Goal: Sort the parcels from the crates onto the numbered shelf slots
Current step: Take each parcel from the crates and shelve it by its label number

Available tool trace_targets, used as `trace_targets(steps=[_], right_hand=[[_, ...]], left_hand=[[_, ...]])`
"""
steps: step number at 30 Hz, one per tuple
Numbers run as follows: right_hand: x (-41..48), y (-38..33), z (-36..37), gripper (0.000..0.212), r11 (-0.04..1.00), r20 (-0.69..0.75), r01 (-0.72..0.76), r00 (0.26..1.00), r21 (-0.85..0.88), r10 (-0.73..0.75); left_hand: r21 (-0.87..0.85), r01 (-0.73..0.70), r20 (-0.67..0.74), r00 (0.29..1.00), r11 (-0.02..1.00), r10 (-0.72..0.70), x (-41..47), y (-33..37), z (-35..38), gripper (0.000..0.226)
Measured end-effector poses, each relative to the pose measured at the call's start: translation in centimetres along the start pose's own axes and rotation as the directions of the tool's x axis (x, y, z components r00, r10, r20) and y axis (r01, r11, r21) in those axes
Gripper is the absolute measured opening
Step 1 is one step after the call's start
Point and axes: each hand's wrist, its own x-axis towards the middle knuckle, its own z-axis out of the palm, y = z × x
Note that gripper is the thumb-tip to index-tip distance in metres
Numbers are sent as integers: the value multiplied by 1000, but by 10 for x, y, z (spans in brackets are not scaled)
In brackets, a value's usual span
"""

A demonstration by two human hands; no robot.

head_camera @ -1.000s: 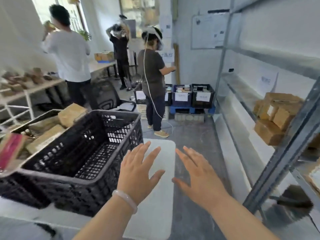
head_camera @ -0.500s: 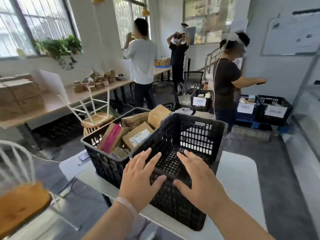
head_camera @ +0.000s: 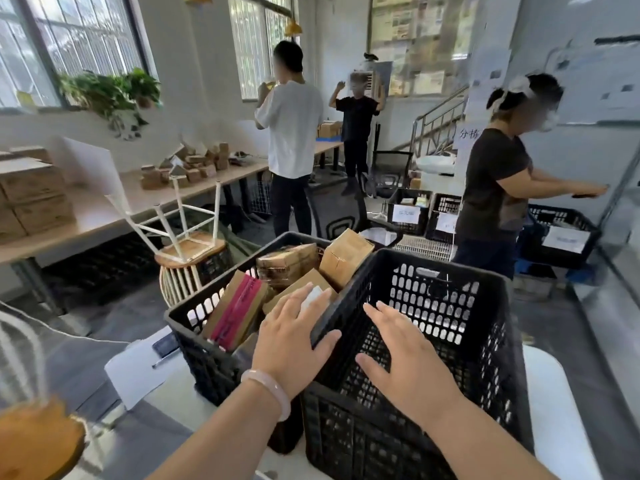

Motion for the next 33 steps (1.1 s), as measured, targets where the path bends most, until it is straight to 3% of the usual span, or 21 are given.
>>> trace_targets(steps=[5, 13, 17, 20, 24, 30, 33], right_hand=[[68, 47, 18, 71, 990, -25, -109, 993, 87, 111], [160, 94, 66, 72, 914, 132, -319, 947, 253, 294], [189, 104, 86, 71, 849, 190, -441, 897, 292, 400], [204, 112, 103, 68, 807, 222, -523, 851, 275, 476], [222, 115, 117, 61, 693, 265, -654, 756, 303, 598], [234, 83, 124, 60, 668, 215, -665, 744, 333, 633], [237, 54, 116, 58, 693, 108, -585, 791, 421, 603]], left_hand=[[-62, 73, 80, 994, 995, -68, 62, -24, 45, 64], [-121, 143, 219, 969, 982, -114, 141, -60, 90, 64], [-152, 53, 210, 978, 987, -20, 173, -69, 107, 64], [-190, 106, 233, 971, 976, -60, 201, -83, 124, 66], [-219, 156, 373, 926, 963, -65, 222, -102, 153, 82], [-295, 82, 272, 962, 952, 2, 222, -124, 166, 75], [-425, 122, 221, 975, 897, -28, 229, -133, 149, 75]])
